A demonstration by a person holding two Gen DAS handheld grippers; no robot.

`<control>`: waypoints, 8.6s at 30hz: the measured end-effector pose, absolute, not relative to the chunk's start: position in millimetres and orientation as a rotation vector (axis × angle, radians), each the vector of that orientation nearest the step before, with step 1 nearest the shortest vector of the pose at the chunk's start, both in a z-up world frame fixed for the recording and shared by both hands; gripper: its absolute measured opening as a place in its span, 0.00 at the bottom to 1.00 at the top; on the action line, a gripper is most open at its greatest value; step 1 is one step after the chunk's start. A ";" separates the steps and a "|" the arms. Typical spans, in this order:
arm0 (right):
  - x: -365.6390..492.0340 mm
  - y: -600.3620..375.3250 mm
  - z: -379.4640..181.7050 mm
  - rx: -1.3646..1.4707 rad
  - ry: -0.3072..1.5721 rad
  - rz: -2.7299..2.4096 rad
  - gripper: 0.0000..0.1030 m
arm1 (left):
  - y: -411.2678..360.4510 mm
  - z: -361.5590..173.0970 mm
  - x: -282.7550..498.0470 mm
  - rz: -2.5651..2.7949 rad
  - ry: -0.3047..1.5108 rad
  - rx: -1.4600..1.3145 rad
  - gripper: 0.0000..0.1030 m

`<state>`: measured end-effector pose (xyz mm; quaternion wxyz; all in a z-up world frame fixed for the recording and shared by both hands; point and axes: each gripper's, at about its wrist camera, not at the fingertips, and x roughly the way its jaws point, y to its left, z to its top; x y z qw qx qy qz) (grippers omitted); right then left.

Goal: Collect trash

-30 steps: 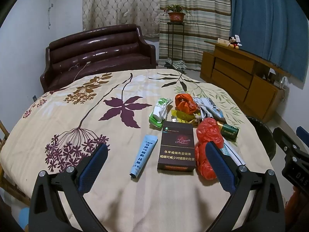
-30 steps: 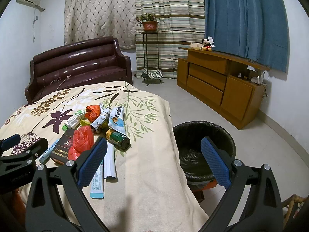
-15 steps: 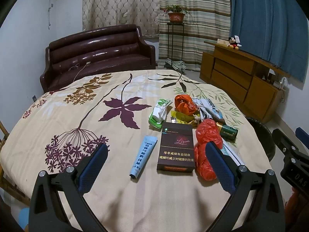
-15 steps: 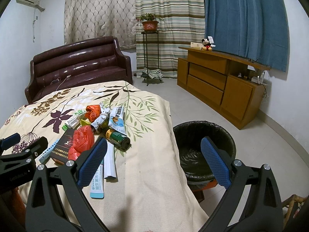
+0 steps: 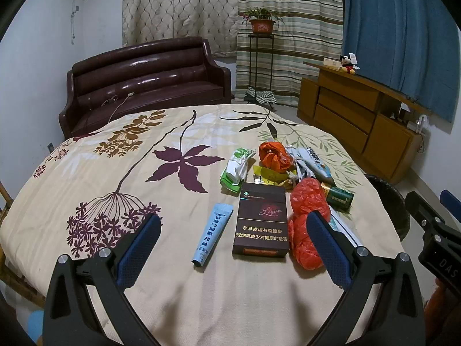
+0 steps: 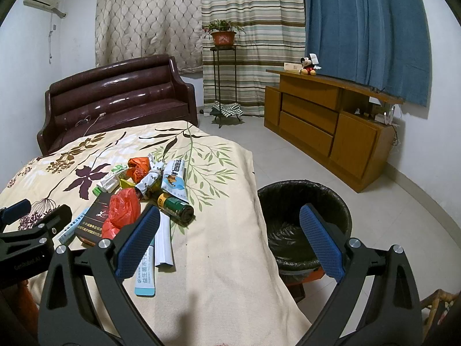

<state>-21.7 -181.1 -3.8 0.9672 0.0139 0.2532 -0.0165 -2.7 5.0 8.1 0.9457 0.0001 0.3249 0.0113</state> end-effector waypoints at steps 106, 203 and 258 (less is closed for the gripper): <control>25.4 -71.7 -37.8 0.011 0.748 0.274 0.27 | 69.2 -11.9 21.8 -0.004 0.756 0.005 0.14; 20.4 -279.0 -8.5 0.214 0.562 -0.067 0.70 | -88.9 2.8 74.7 -0.111 0.750 0.139 0.64; 34.0 -128.6 -58.4 0.053 0.852 0.299 0.21 | -13.9 -26.3 61.5 -0.035 0.802 0.148 0.80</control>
